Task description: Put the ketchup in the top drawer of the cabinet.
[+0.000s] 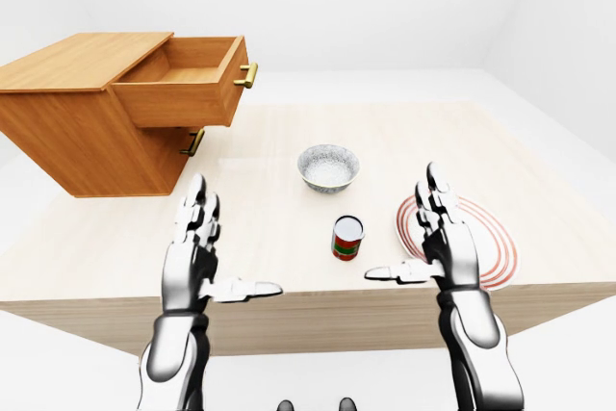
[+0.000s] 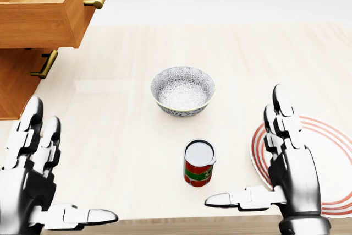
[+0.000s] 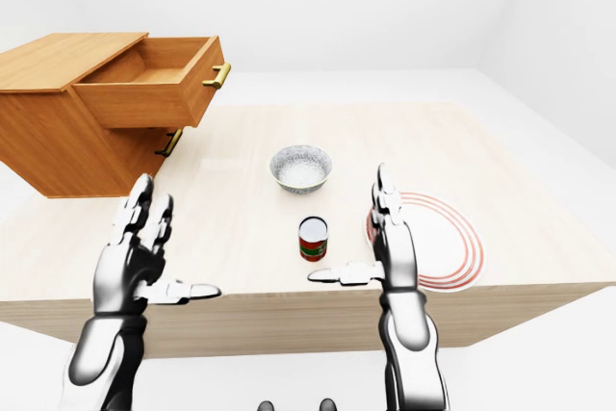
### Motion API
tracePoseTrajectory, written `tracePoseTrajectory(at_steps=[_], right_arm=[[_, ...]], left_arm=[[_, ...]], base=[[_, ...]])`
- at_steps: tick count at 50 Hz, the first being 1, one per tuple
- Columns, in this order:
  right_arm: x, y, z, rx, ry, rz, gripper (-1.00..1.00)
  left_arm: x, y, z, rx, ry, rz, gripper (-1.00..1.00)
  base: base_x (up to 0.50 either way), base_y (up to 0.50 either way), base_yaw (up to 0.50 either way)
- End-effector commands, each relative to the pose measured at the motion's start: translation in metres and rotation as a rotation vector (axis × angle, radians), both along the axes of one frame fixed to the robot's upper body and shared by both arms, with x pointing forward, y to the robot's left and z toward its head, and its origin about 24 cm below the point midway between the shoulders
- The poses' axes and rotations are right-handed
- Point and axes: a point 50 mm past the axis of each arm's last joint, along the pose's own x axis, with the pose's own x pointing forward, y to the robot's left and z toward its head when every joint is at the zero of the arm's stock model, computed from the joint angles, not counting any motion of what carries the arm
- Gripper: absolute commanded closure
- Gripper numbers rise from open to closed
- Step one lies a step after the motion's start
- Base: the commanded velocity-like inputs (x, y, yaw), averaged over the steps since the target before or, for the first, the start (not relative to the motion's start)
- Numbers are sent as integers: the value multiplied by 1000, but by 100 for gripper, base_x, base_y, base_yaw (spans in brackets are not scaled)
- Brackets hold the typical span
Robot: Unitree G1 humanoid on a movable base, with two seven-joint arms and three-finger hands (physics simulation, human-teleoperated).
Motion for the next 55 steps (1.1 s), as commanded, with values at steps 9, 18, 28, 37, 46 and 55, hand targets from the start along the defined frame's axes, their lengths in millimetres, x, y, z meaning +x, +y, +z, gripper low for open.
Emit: tracePoseTrajectory(at_steps=[9,18,28,37,46,55], right_arm=[[-52,14,46,-51,-178,39,-100],[-84,23,71,-65,-257,59,-100],[-101,24,64,-76,-204,73,-100],[-98,25,64,-77,-196,81,-100],[-95,25,64,-76,-182,83,-100],[-95,23,63,-74,-180,78,-100]], left_arm=[[-83,24,80,-39,-351,7,-100],[-100,29,71,-104,-251,-30,-100],[-110,33,73,-113,-287,-30,-100],[-110,35,75,-122,-292,-27,-100],[-110,36,76,-123,-292,-26,-100],[-112,35,75,-123,-286,-31,-100]], base=[[0,0,0],[0,0,0],[9,0,0],[50,0,0],[50,0,0],[50,0,0]])
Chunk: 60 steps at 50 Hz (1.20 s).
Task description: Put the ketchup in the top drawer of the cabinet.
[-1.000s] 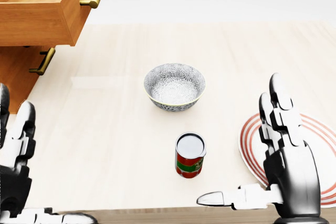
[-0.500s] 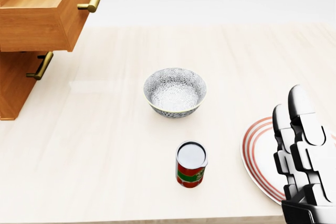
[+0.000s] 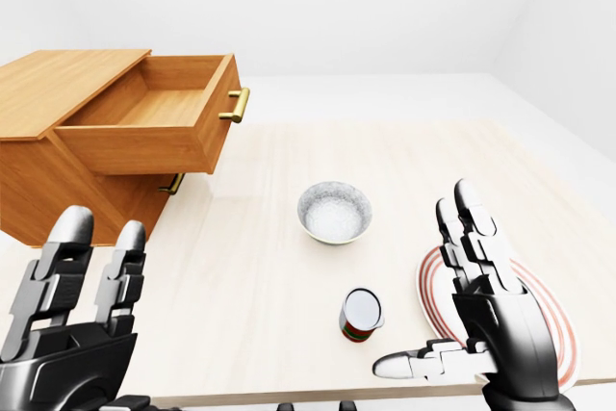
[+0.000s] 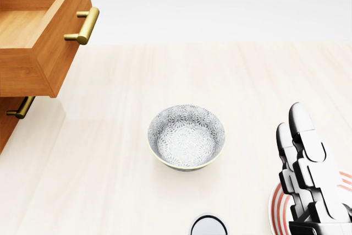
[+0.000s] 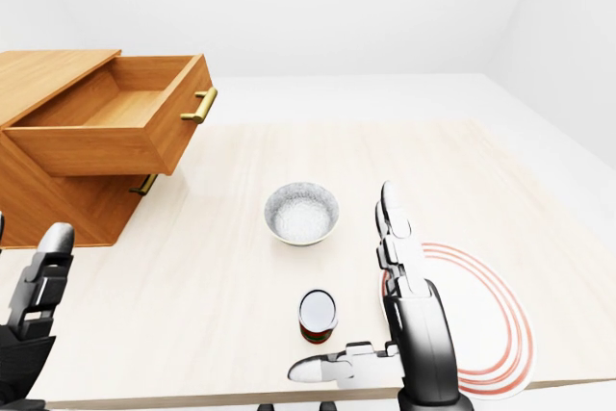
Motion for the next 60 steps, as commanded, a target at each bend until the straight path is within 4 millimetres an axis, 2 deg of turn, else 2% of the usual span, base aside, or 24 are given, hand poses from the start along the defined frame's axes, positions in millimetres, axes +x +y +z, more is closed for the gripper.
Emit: tracePoseTrajectory(at_steps=[1,5,14,60], right_arm=[[5,3,6,28,-44,21,-100],[5,2,6,31,-49,15,-100],[5,0,6,-12,-51,-18,-100],[7,1,8,-15,-67,-7,-100]], left_arm=[[4,-1,10,4,-108,12,-100],[3,-1,10,4,-108,13,-100],[2,0,9,0,-102,8,-100],[3,1,11,-3,-115,12,-100]], base=[[50,0,0],[48,0,0],[0,0,0],[0,49,0]])
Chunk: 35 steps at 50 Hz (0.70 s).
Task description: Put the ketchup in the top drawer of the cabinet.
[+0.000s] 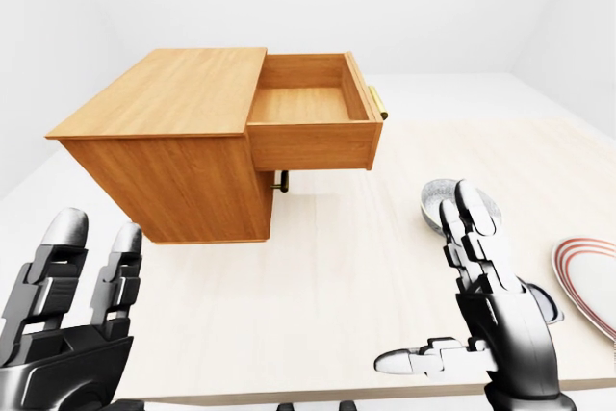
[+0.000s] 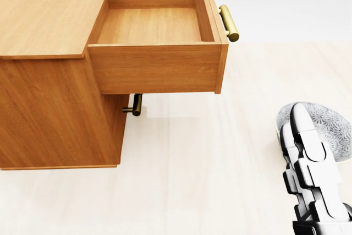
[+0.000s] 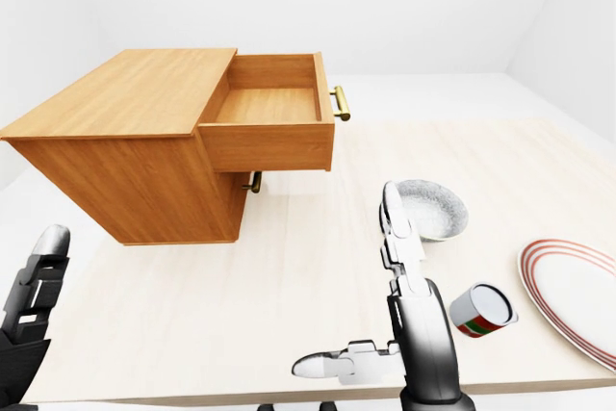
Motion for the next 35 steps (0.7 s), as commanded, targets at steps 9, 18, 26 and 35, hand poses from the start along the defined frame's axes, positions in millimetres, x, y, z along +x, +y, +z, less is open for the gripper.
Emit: tracePoseTrajectory(at_steps=[9,18,26,35], right_arm=[[7,2,9,23,-80,11,-100],[7,-2,10,72,-81,12,-100],[6,-10,8,86,-65,4,-100],[1,-45,14,40,-57,-55,-100]], left_arm=[[6,-2,10,3,-105,11,-100],[6,-2,9,5,-108,11,-100],[7,0,10,5,-117,14,-100],[5,-1,10,7,-117,11,-100]], base=[[0,1,0],[0,35,0],[0,0,0],[0,0,0]])
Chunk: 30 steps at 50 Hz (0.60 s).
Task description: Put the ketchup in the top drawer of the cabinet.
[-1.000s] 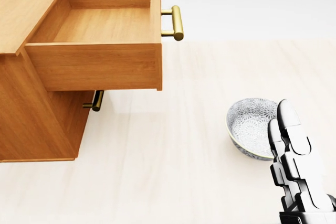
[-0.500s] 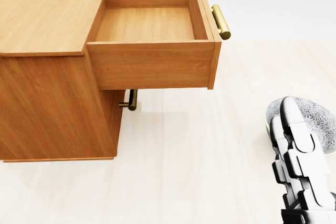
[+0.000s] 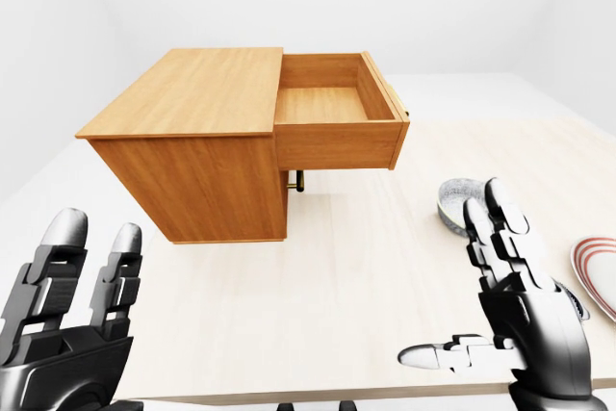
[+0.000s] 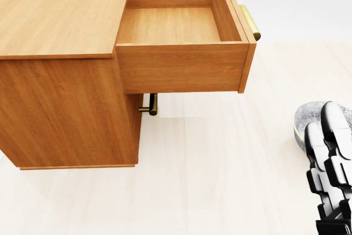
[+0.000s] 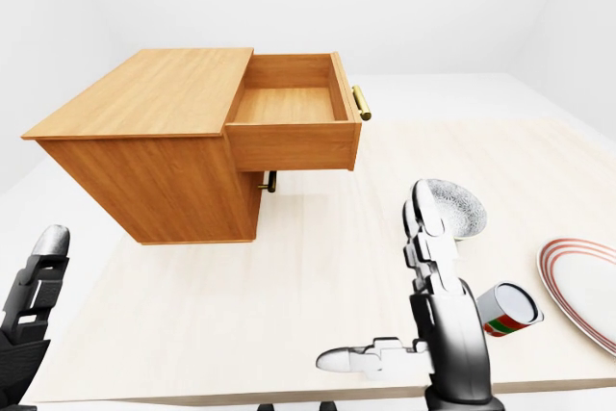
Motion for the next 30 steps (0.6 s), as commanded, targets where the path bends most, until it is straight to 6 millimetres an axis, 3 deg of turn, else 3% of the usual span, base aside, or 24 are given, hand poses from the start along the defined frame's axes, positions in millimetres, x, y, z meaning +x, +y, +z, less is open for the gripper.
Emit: tracePoseTrajectory(at_steps=[1,4,9,15,19,22,27,30], right_arm=[[0,-30,14,-46,-26,-4,-100],[-1,-39,17,-78,45,44,-100],[2,-62,54,-98,7,22,-100],[-14,-74,124,-114,-310,84,-100],[-35,-76,150,-163,-513,118,-100],[-49,-76,160,-226,-628,119,-100],[-42,-75,144,-483,-540,66,-100],[-45,-71,149,-696,-556,36,-100]], left_arm=[[5,-2,9,7,-114,12,-100],[5,-3,8,8,-105,6,-100],[6,-4,8,9,-107,4,-100],[7,-5,8,10,-108,-1,-100],[6,-3,9,8,-107,2,-100],[6,0,12,3,-121,13,-100],[6,0,11,4,-122,15,-100],[5,0,11,3,-118,13,-100]], base=[[0,0,0],[0,0,0],[0,0,0],[0,0,0],[0,0,0],[0,0,0],[0,0,0],[0,0,0]])
